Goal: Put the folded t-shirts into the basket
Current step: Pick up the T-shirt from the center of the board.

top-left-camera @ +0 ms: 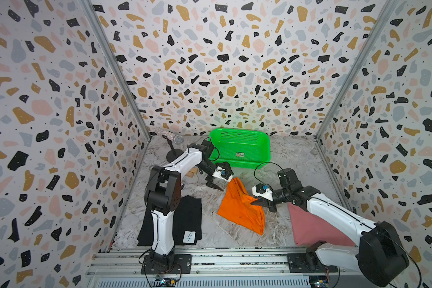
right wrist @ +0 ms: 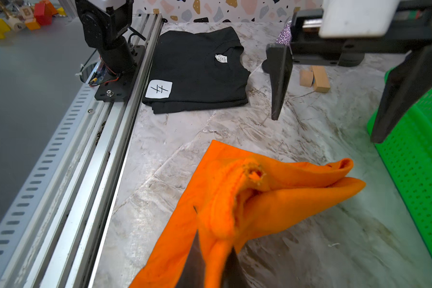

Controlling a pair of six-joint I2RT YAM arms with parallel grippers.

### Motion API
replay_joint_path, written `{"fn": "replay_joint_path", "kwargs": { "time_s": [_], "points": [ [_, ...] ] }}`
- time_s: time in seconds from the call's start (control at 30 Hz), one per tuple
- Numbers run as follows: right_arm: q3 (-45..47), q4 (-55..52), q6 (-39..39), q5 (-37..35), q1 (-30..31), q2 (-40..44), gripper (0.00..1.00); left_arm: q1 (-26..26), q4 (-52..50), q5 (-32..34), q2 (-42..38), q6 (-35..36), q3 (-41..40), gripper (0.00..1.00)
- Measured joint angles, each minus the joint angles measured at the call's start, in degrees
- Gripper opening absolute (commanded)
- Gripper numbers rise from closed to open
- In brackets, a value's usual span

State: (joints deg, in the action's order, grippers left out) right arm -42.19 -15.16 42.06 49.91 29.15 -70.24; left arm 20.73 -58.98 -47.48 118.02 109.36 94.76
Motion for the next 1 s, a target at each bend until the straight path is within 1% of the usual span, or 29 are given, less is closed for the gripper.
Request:
{"fn": "replay_joint_path", "kwargs": {
  "time_s": [0.13, 0.3, 0.43, 0.47, 0.53, 0.7, 0.73, 0.87, 0.93, 1.0],
  "points": [
    [-0.1, -2.2, 3.3, -2.0, 2.2, 0.5, 0.0, 1.2, -1.5, 0.3, 4.5, 3.6, 3.9, 1.0],
    [-0.1, -4.3, 5.4, -4.3, 4.2, 0.6, 0.0, 3.9, -1.1, 1.4, 7.4, 4.0, 8.2, 1.0],
    [-0.1, -4.4, 5.9, -5.3, 4.7, 1.2, 0.0, 5.8, -1.3, 2.4, 8.7, 5.1, 10.9, 0.95],
    [-0.1, -4.4, 6.0, -5.4, 4.7, 1.5, 0.0, 6.3, -1.5, 3.0, 8.7, 5.6, 11.0, 0.92],
    [-0.1, -4.4, 6.0, -5.7, 4.7, 2.1, 0.0, 7.3, -2.0, 4.6, 8.9, 7.0, 11.0, 0.82],
    [-0.1, -4.4, 6.0, -6.1, 4.7, 3.1, 0.0, 8.3, -3.2, 7.1, 9.4, 9.0, 11.0, 0.57],
    [-0.1, -4.4, 6.0, -6.2, 4.7, 3.2, 0.0, 8.3, -3.4, 7.8, 9.4, 9.2, 11.0, 0.54],
    [-0.1, -4.3, 5.9, -6.7, 4.7, 3.7, 0.0, 8.2, -4.0, 10.6, 9.4, 9.8, 11.0, 0.5],
    [-0.1, -4.2, 5.6, -7.1, 4.7, 4.0, 0.0, 8.2, -4.0, 11.7, 9.4, 9.8, 11.0, 0.44],
    [-0.1, -4.1, 5.0, -7.5, 4.7, 4.3, 0.0, 7.8, -4.0, 12.3, 9.4, 9.6, 11.0, 0.4]
  ]
}}
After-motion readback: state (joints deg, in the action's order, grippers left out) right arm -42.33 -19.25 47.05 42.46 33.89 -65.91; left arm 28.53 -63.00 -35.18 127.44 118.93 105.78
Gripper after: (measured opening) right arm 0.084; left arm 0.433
